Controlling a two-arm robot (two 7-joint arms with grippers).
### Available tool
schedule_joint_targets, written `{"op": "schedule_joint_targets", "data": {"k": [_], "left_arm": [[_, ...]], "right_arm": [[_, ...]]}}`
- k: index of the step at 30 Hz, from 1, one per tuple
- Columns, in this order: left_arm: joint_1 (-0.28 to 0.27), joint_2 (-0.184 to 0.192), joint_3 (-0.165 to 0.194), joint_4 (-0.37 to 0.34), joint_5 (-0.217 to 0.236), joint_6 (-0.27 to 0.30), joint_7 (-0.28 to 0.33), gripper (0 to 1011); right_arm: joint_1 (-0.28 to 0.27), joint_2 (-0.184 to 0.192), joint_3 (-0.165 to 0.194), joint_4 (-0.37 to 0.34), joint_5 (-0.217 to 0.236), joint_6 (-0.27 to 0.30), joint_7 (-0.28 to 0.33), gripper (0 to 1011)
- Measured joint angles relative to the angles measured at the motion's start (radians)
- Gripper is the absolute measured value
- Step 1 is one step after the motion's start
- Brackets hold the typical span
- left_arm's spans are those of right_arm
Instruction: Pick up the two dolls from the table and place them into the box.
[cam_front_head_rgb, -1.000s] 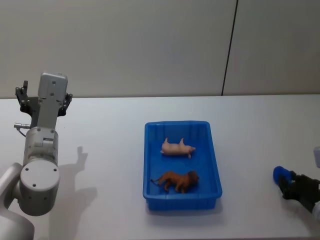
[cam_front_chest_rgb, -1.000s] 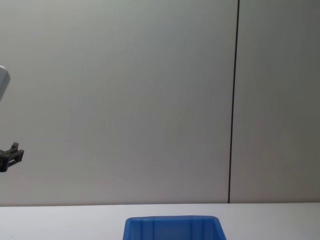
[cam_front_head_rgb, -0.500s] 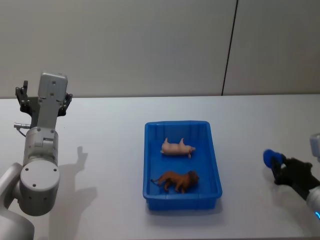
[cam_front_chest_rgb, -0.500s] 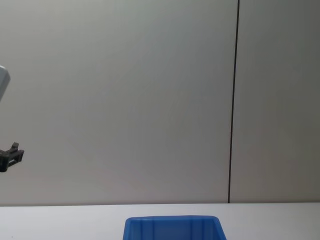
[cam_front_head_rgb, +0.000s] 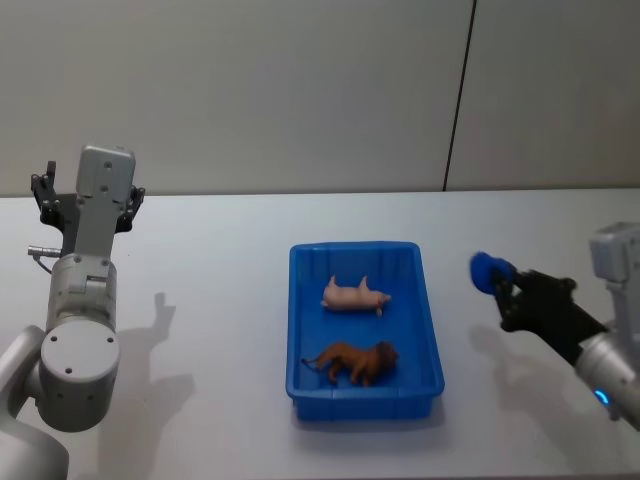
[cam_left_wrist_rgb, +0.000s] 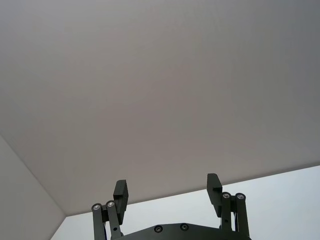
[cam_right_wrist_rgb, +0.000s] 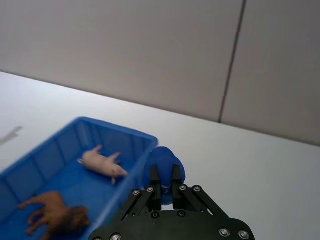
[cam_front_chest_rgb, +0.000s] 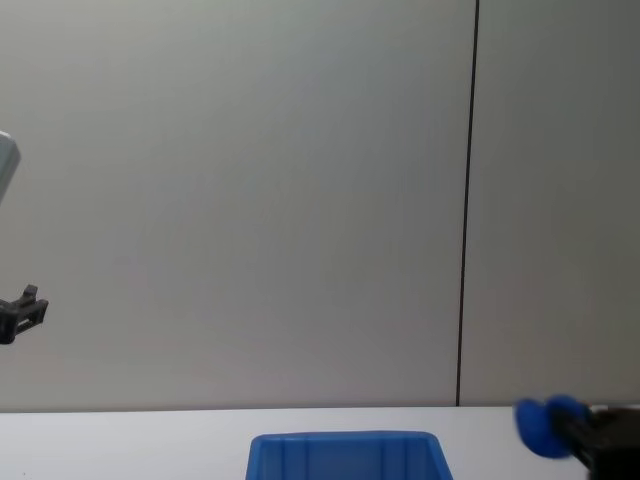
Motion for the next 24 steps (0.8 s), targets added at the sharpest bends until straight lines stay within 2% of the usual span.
{"op": "schedule_joint_targets", "data": {"k": [7, 13, 16, 20, 21, 23, 24], "left_arm": [[0.000, 0.000, 0.000, 0.000, 0.000, 0.000, 0.000, 1001], [0.000, 0.000, 0.000, 0.000, 0.000, 0.000, 0.000, 1001], [0.000, 0.000, 0.000, 0.000, 0.000, 0.000, 0.000, 1001], [0.000, 0.000, 0.000, 0.000, 0.000, 0.000, 0.000, 1001], [0.000, 0.000, 0.000, 0.000, 0.000, 0.000, 0.000, 1001], [0.000, 0.000, 0.000, 0.000, 0.000, 0.000, 0.000, 1001], [0.000, 0.000, 0.000, 0.000, 0.000, 0.000, 0.000, 1001]], "right_arm": [[0.033, -0.029, -0.026, -0.001, -0.012, -0.009, 0.060, 85], [0.081, -0.073, -0.062, 0.030, -0.037, -0.017, 0.123, 68], [0.096, -0.086, -0.072, 0.043, -0.045, -0.019, 0.136, 72], [0.118, -0.104, -0.085, 0.064, -0.058, -0.020, 0.152, 198], [0.125, -0.110, -0.090, 0.070, -0.062, -0.021, 0.155, 198], [0.135, -0.118, -0.095, 0.079, -0.069, -0.021, 0.159, 295], [0.138, -0.121, -0.097, 0.082, -0.070, -0.021, 0.160, 295]]}}
